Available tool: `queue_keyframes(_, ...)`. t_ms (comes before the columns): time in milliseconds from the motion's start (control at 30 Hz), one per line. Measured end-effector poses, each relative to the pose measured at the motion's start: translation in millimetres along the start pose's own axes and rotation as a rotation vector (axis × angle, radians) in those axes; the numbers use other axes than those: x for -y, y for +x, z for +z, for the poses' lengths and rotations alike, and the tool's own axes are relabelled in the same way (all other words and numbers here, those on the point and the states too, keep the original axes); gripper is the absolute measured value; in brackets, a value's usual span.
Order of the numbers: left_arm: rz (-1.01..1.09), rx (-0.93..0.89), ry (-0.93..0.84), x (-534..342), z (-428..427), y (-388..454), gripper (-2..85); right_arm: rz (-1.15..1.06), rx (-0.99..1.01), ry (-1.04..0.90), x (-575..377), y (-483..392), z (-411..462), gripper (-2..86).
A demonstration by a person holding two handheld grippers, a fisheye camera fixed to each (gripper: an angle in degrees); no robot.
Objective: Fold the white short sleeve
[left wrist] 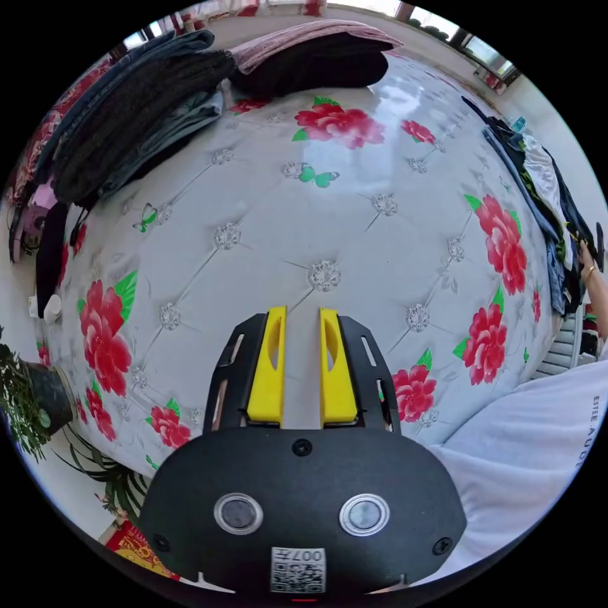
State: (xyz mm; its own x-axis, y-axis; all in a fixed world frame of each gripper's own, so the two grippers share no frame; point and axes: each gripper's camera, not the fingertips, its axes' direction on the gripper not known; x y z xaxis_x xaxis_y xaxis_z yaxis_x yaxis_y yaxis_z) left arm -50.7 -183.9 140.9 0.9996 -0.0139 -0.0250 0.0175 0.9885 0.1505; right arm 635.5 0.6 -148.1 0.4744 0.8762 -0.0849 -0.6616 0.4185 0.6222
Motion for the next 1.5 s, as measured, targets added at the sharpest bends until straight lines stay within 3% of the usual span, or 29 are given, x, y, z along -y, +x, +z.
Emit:
queue_keyframes(133,-0.032,-0.009,0.014,-2.7,-0.8,-1.2,7.3,0.178,0.280,-0.315,-15.3,56.9,43.7,2.0)
queue_keyframes(233,-0.029,0.016,-0.021,0.7,-3.1,3.7,6.6,0.184,0.457,-0.189,-37.2,52.8,12.0,0.7)
queue_keyframes(367,0.067,-0.056,0.146,-9.5,-33.7,37.7,5.1,-0.037,0.695,-0.033,-85.0,-10.4,-67.5,0.1)
queue_keyframes(567,0.286,-0.223,0.266,-30.9,-73.3,100.1,8.7,-0.467,1.067,-0.065,-198.8,-126.7,-207.3,-0.1)
queue_keyframes(667,0.394,-0.266,0.325,-51.3,-97.6,116.6,10.2,-0.666,1.080,0.001,-251.7,-154.3,-290.1,-0.1)
queue_keyframes(967,0.500,-0.367,0.477,-104.4,-146.9,91.0,11.9,-0.791,1.388,0.312,-292.3,-94.1,-483.4,0.0)
queue_keyframes(1100,0.583,-0.446,0.515,-108.9,-164.0,91.5,13.3,-0.779,1.374,0.438,-305.1,-86.7,-530.9,0.0)
queue_keyframes(1267,0.665,-0.458,0.522,-95.1,-170.5,95.9,12.8,-0.843,1.481,0.429,-309.4,-96.3,-569.1,0.0)
queue_keyframes(1333,0.694,-0.531,0.489,-88.0,-173.1,92.9,11.5,-0.879,1.553,0.453,-310.3,-95.0,-586.7,0.0)
queue_keyframes(1400,0.695,-0.650,0.569,-98.4,-196.2,68.9,1.9,-0.889,1.567,0.505,-307.7,-88.1,-603.0,0.0)
queue_keyframes(1500,0.707,-0.812,0.651,-125.6,-240.9,12.7,-0.4,-0.810,1.533,0.620,-292.3,-61.3,-615.5,0.2)
